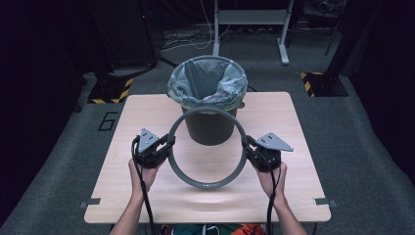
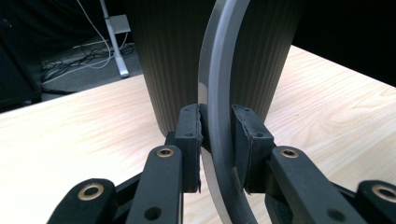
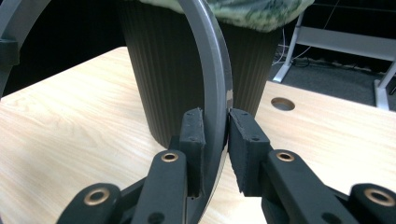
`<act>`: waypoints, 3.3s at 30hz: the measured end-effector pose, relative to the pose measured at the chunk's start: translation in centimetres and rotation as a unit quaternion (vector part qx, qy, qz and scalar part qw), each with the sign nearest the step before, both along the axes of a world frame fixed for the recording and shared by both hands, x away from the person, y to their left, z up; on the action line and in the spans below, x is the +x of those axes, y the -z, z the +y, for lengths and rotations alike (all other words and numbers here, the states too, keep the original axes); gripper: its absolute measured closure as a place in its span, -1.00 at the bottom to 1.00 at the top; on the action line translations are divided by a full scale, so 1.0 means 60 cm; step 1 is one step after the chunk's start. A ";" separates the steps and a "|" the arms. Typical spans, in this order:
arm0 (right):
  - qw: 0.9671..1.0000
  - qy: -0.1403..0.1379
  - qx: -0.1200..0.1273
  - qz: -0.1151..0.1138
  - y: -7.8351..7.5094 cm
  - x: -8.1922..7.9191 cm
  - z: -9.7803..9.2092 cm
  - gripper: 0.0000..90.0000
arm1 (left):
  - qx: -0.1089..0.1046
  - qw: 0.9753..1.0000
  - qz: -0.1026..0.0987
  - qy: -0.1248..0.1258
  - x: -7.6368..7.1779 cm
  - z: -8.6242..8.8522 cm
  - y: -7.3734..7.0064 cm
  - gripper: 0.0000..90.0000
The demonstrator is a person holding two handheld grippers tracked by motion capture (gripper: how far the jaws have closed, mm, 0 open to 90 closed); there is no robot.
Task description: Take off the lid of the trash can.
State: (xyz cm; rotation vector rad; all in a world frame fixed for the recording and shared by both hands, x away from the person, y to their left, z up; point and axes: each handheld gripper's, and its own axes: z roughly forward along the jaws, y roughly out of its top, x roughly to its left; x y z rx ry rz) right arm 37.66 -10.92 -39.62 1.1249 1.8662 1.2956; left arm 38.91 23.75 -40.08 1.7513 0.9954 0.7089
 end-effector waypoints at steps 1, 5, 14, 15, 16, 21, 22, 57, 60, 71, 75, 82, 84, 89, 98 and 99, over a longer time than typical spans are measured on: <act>1.000 0.001 0.001 0.003 0.004 -0.001 0.000 0.69 | 0.000 1.000 0.001 -0.001 -0.001 0.000 0.003 0.63; 1.000 0.000 -0.002 0.011 0.017 -0.003 0.003 0.69 | -0.004 1.000 0.008 0.002 -0.002 0.003 0.015 0.64; 0.999 -0.002 -0.003 0.034 0.048 0.002 0.007 0.69 | 0.000 1.000 0.025 0.000 0.002 0.007 0.045 0.65; 0.999 -0.002 -0.005 0.037 0.051 0.003 0.007 0.69 | 0.001 1.000 0.029 0.000 0.004 0.007 0.050 0.65; 0.999 -0.002 -0.004 0.040 0.054 0.005 0.008 0.69 | 0.001 0.999 0.033 0.000 0.006 0.006 0.054 0.65; 0.999 0.002 -0.009 0.054 0.069 0.015 0.007 0.69 | 0.004 0.998 0.055 0.001 0.017 0.004 0.073 0.65; 0.998 0.002 -0.008 0.057 0.073 0.018 0.006 0.69 | 0.005 0.998 0.059 0.003 0.019 0.003 0.076 0.65; 0.990 -0.004 -0.016 0.143 0.145 0.038 0.003 0.69 | 0.019 0.984 0.175 0.003 0.029 -0.007 0.159 0.60; 0.988 -0.005 -0.019 0.150 0.153 0.039 0.003 0.70 | 0.023 0.982 0.186 0.004 0.029 -0.009 0.170 0.59; 0.983 -0.011 -0.021 0.185 0.181 0.051 -0.001 0.69 | 0.032 0.976 0.214 0.005 0.036 -0.010 0.194 0.54; 0.983 -0.009 -0.022 0.185 0.184 0.051 0.000 0.68 | 0.034 0.977 0.212 0.002 0.036 -0.011 0.194 0.52; 0.981 -0.016 -0.032 0.189 0.193 0.052 0.000 0.26 | 0.037 0.979 0.202 -0.002 0.033 -0.014 0.197 0.15; 0.979 -0.017 -0.044 0.199 0.197 0.053 0.001 -0.27 | 0.040 0.978 0.203 -0.019 0.034 -0.014 0.198 -0.33; 0.984 -0.013 -0.043 0.170 0.195 0.051 -0.008 -0.99 | 0.021 0.980 0.195 -0.036 0.031 0.002 0.194 -0.84; 0.981 -0.045 -0.041 0.184 0.170 0.059 -0.048 -1.00 | -0.002 0.984 0.178 -0.022 0.031 0.043 0.191 -1.00; 0.980 -0.043 -0.046 0.191 0.169 0.061 -0.051 -1.00 | -0.001 0.983 0.180 -0.019 0.032 0.046 0.190 -1.00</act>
